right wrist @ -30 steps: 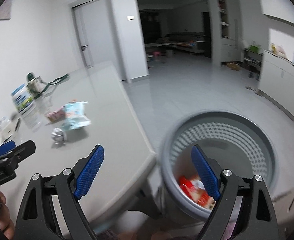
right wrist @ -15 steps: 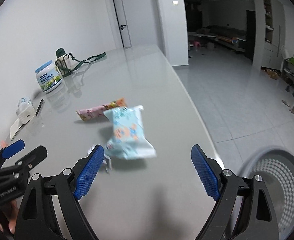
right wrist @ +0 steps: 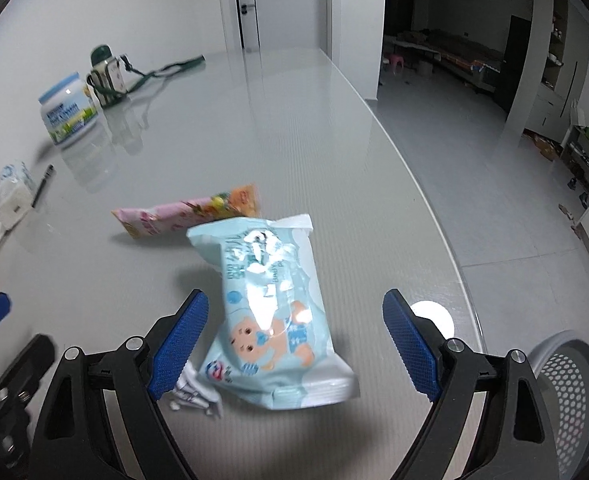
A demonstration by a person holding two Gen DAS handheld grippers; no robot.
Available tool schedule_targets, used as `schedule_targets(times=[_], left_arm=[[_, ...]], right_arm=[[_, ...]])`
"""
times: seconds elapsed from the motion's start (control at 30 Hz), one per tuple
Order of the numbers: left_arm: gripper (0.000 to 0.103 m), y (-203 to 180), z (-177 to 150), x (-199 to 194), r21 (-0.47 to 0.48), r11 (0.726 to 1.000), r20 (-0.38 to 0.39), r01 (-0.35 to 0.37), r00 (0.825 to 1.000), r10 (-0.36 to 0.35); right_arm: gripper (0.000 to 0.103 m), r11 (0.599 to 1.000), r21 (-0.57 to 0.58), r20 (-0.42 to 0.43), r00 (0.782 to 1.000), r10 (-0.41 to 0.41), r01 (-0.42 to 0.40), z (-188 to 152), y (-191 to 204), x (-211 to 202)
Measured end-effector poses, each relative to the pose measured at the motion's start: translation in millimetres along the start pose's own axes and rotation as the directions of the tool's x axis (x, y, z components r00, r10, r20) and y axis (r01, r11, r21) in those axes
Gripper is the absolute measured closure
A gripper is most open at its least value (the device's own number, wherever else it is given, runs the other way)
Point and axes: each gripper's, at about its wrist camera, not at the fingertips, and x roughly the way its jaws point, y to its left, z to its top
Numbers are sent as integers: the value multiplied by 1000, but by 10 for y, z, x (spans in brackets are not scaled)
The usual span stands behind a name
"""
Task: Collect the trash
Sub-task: 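Grasp the light-blue baby-wipes pack with the right gripper and lift it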
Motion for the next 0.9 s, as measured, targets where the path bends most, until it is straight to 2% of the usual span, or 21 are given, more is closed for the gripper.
schedule_targets(times=[0.13,0.3,0.37,0.43,0.7,0.77,0.9], left_arm=[[10,13,-16,24,-9,1000,-27,25,999,-25],[10,34,-19,3,-23,999,-25,36,999,-37],[10,14,-28,2,-12,999,-26,36,999,-36],[10,-12,-38,4,0,999,-29,37,999,-37],[10,-49,-56,6,6,998,-33,59,998,-59],[10,-82,-63,25,17,998,-42,58,997,-57],[9,-150,-74,40,31,996,-64,78,995,-76]], right_arm=[[18,1000,-19,-8,1000,-19,19,-3,18,52],[21,999,-43,-1,1000,-21,20,-9,58,64],[37,998,-55,1,1000,-21,21,-19,86,49],[48,997,-70,-2,1000,-21,20,-32,108,41],[49,1000,3,54,998,24,-24,-141,-76,-260],[57,999,23,63,997,32,-33,-178,-142,-357],[58,998,52,73,997,27,-31,-263,-275,-507]])
